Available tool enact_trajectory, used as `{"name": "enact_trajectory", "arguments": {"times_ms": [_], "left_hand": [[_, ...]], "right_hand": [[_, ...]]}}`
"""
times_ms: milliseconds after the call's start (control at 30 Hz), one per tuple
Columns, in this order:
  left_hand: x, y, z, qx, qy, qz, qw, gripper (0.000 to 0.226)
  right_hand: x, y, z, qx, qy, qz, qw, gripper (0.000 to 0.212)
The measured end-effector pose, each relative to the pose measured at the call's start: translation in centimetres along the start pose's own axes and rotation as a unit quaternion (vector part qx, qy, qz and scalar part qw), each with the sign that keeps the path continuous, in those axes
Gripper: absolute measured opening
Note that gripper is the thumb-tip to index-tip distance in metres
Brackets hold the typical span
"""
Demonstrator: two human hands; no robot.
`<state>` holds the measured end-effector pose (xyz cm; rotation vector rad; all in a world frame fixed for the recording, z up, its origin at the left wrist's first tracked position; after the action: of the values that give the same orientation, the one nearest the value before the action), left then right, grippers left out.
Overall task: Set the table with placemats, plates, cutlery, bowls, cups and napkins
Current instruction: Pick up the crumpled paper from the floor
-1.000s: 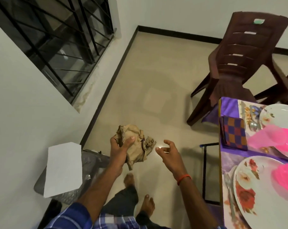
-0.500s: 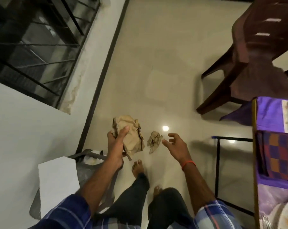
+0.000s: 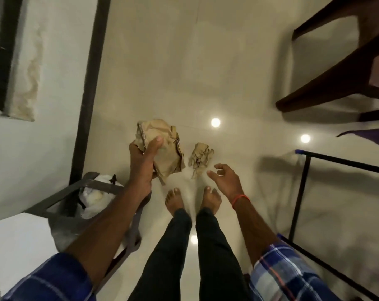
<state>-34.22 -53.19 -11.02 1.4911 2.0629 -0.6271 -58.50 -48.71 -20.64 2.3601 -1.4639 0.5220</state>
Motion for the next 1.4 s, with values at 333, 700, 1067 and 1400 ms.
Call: {"name": "enact_trajectory", "arguments": {"times_ms": [333,700,1067,1400], "left_hand": [[9.2,2.0,13.8,0.015,0.006,0.024,1.000,0.084],[15.4,4.4,21.0,0.002,-0.010,-0.031,0.999,0.091],[5.4,2.3,13.4,0.009,-0.097,-0.071,0.993,0.092],[-10.1,3.6,-3.2,0.050,-0.181,-0.029,0.982,0.070]], "right_hand": [[-5.4,-2.2,19.0,-0.028,-0.031,-0.081,0.996,0.080],[-11.3,-5.4,34.2,-0.016,-0.020,-0.147,0.989,0.079],[-1.1,-0.6,15.3,-0.066,0.176,0.064,0.980,0.052],[19.6,4.6,-13.0,0.100,0.389,0.249,0.881,0.068]]}}
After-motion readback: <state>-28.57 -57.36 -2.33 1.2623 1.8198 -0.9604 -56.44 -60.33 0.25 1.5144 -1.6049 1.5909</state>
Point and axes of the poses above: each hand's wrist, its own z-axis towards the middle knuckle, its own y-axis out of the back of the hand, x = y × z, the point moved 3 cm from there along z, towards the middle knuckle, and after that the axes turned 15 degrees about x, right-handed, at the moved point
